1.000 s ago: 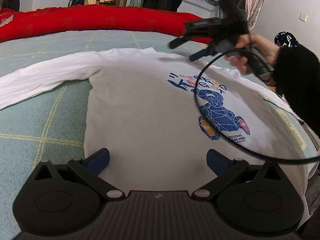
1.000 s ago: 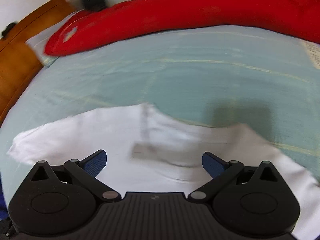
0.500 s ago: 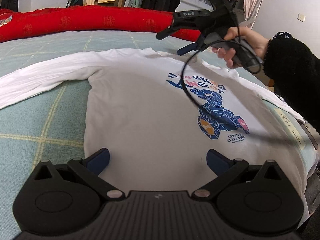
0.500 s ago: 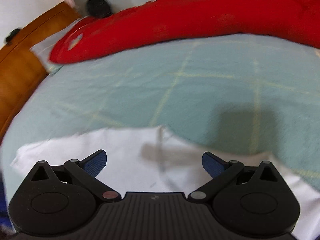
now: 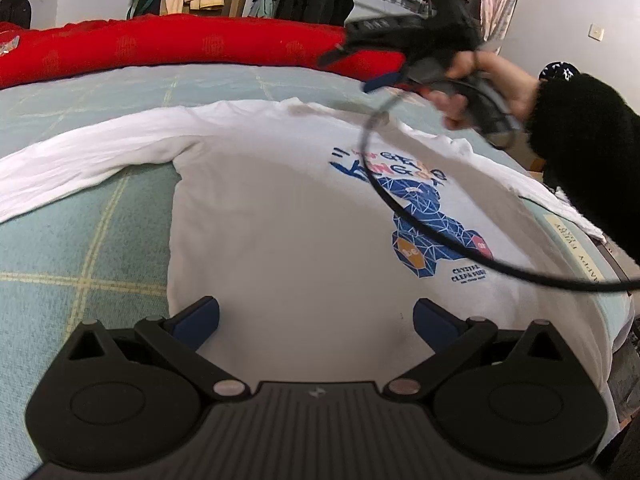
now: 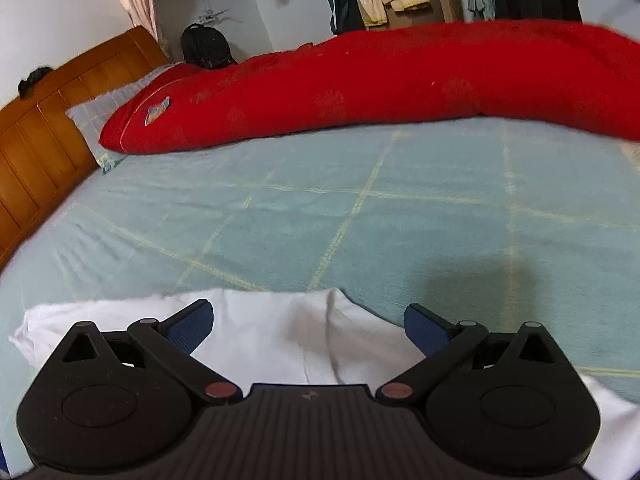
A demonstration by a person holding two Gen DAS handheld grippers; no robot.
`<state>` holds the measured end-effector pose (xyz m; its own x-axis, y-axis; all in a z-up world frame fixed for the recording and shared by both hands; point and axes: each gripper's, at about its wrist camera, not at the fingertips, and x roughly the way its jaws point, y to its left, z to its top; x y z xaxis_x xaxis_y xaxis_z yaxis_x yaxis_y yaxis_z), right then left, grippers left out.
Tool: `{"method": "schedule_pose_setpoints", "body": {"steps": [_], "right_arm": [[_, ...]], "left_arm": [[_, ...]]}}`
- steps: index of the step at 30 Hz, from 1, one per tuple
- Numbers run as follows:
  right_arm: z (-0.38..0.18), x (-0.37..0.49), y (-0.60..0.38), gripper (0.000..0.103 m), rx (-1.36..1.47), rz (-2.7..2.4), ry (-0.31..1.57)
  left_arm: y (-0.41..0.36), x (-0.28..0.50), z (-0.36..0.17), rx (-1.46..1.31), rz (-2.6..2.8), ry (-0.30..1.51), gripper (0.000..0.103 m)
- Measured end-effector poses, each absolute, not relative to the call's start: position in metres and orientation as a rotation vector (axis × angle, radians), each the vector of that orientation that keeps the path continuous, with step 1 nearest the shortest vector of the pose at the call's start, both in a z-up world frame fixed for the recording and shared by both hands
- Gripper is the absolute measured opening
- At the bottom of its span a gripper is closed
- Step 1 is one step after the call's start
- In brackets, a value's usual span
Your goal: Fold clothes
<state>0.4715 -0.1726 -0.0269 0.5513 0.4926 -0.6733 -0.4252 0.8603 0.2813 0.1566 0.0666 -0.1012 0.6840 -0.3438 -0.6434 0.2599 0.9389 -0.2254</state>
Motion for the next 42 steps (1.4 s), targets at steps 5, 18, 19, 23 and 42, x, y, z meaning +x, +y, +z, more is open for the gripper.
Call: {"method": "schedule_pose_setpoints", "body": {"steps": [5, 18, 19, 23, 42], "right_arm": [[-0.041, 0.454, -0.190, 0.103, 0.033, 0.452, 0.943], [-0.023, 0.419, -0.203, 0.103, -0.095, 0.321, 0.749], [-0.019, 0.408, -0.204, 0.103, -0.133, 0.327, 0.746], [-0.013, 0.364, -0.214, 0.103, -0.205, 0.350, 0.785], [-0.074, 0.183, -0.264, 0.103, -0.183, 0.394, 0.888]], "left_arm": [[0.058, 0.148, -0.089, -0.073, -0.376, 0.715, 0.102], [0.032, 0.106, -0.057, 0.028, -0.528, 0.689, 0.102], [0.030, 0.102, -0.054, 0.033, -0.558, 0.683, 0.102], [0.021, 0.084, -0.048, 0.095, -0.609, 0.680, 0.102], [0.033, 0.087, -0.054, 0.145, -0.481, 0.771, 0.102]]}}
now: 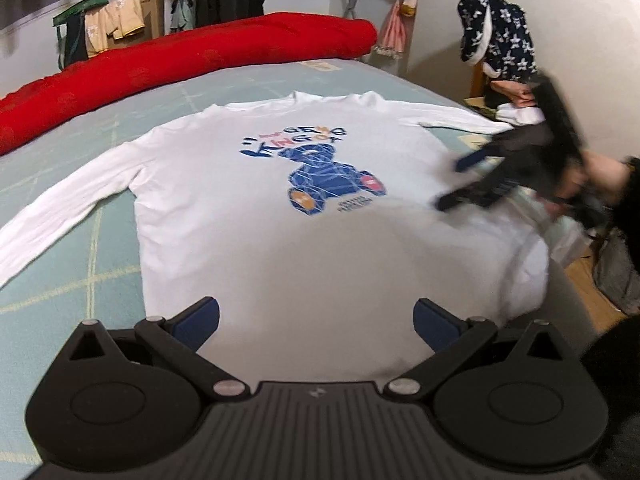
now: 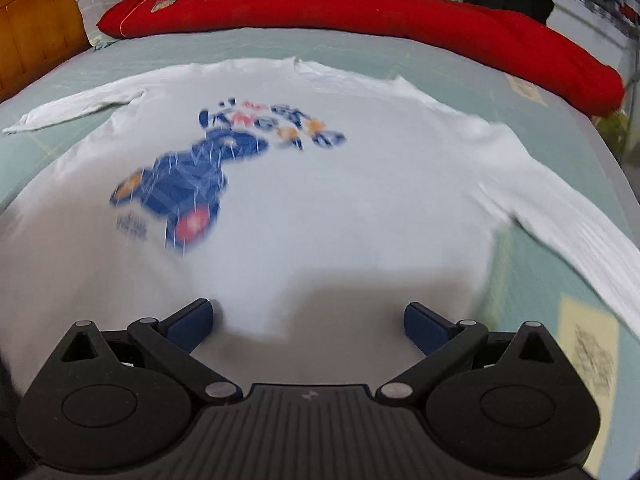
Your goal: Fold clothes
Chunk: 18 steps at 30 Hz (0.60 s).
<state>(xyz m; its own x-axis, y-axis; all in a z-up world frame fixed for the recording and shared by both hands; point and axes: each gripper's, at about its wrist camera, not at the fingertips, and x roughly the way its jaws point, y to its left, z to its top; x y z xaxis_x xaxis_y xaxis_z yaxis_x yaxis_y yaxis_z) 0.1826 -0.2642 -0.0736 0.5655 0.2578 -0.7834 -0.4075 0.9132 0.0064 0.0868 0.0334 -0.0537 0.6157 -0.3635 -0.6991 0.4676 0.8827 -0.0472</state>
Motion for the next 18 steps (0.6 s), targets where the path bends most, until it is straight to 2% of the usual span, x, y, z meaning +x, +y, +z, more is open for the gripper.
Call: {"method": "schedule_pose_setpoints", "body": {"steps": [5, 10, 18], "right_arm": [[-0.063, 0.162, -0.256, 0.103, -0.145, 0.406, 0.836], [-0.082, 0.150, -0.232, 0.103, -0.183, 0.413, 0.830], [-0.088, 0.119, -0.246, 0.103, -0.144, 0.349, 0.799]], "left_arm": [[0.021, 0.116, -0.061, 0.104, -0.477, 0.752, 0.102], [0.010, 0.127, -0.090, 0.077, -0.447, 0.842, 0.102], [0.020, 0.084, -0.103, 0.129, -0.368, 0.801, 0.102]]}}
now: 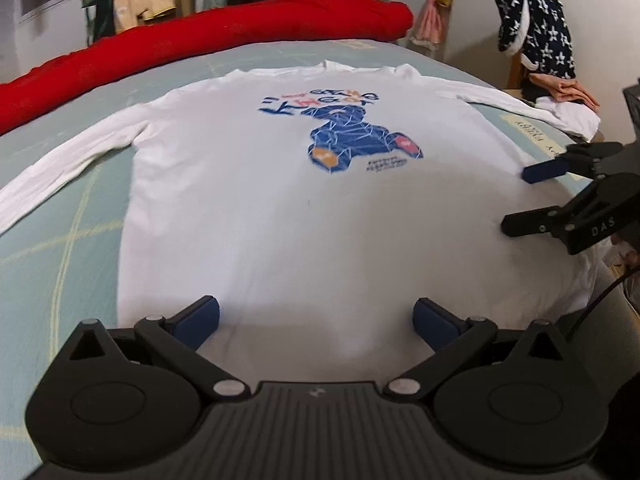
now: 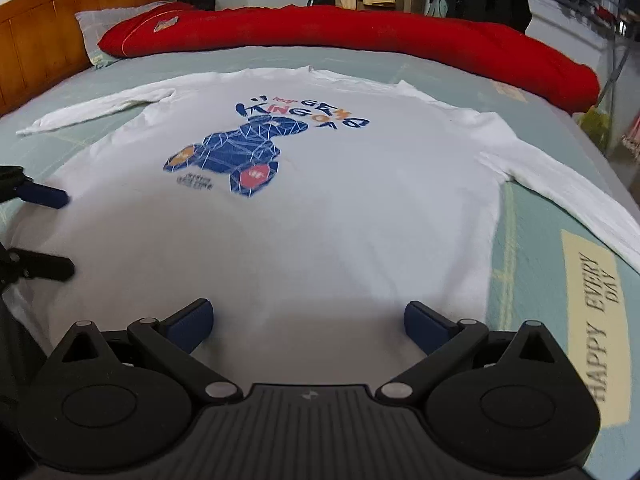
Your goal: Fold clothes
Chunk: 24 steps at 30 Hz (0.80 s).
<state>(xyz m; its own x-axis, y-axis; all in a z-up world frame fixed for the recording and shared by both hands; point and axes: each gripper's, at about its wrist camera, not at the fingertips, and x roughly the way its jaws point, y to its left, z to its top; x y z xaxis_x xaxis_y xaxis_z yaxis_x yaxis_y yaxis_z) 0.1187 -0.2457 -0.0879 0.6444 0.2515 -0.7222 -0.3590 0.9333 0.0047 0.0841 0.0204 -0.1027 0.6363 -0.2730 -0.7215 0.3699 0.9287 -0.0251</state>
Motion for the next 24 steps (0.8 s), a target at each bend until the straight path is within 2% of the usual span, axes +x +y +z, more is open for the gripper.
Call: {"method": "schedule_pose_setpoints", "body": {"steps": [13, 24], "right_arm": [[-0.094, 0.103, -0.247, 0.103, -0.112, 0.292, 0.768], [-0.095, 0.101, -0.247, 0.103, -0.112, 0.292, 0.754]], "left_arm": [[0.005, 0.100, -0.098, 0.119, -0.380, 0.799, 0.102], [0.025, 0.089, -0.094, 0.047, -0.349, 0.813, 0.102]]}}
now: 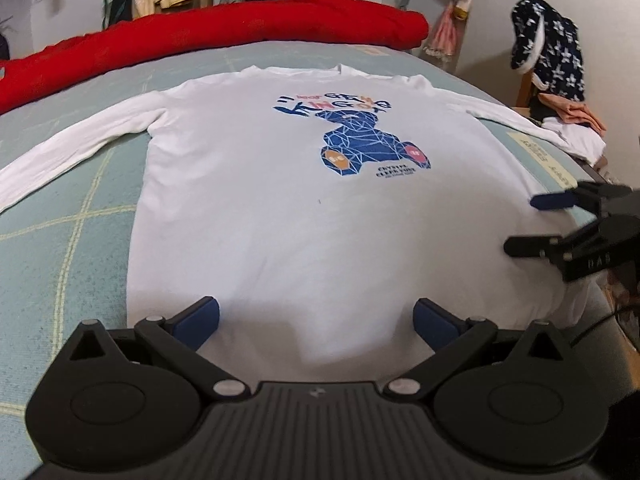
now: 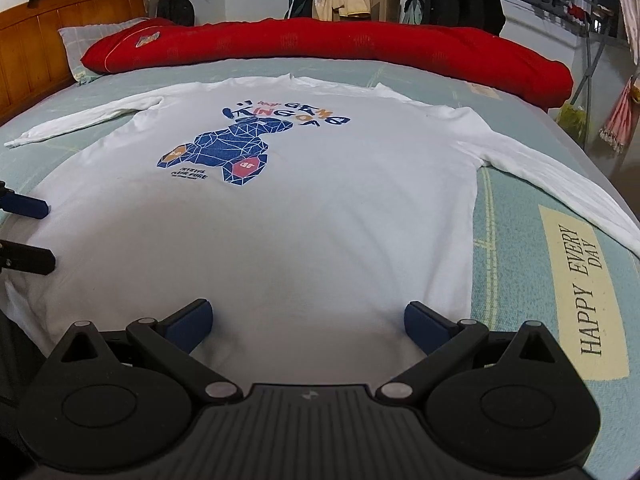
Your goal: Fold clothes
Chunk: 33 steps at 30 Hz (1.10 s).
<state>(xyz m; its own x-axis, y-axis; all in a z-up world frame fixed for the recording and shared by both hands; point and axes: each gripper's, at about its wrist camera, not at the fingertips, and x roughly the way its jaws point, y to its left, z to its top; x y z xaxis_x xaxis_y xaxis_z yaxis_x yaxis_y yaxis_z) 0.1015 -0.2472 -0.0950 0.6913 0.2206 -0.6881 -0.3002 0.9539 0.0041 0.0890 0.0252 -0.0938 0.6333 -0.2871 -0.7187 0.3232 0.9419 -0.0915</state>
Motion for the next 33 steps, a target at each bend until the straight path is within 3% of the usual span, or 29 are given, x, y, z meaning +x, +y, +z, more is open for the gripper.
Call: {"method": "schedule_pose_setpoints", "body": {"steps": [16, 22, 33], "right_arm": [[-0.096, 0.100, -0.248, 0.103, -0.101, 0.289, 0.741], [-0.096, 0.100, -0.248, 0.103, -0.103, 0.289, 0.738], [-0.096, 0.099, -0.248, 0.103, -0.105, 0.288, 0.732]], "left_arm": [[0.031, 0.090, -0.100, -0.010, -0.367, 0.827, 0.102], [0.015, 0.094, -0.099, 0.112, -0.370, 0.856, 0.102], [0.017, 0.152, -0.074, -0.028, -0.360, 0.779, 0.102]]}}
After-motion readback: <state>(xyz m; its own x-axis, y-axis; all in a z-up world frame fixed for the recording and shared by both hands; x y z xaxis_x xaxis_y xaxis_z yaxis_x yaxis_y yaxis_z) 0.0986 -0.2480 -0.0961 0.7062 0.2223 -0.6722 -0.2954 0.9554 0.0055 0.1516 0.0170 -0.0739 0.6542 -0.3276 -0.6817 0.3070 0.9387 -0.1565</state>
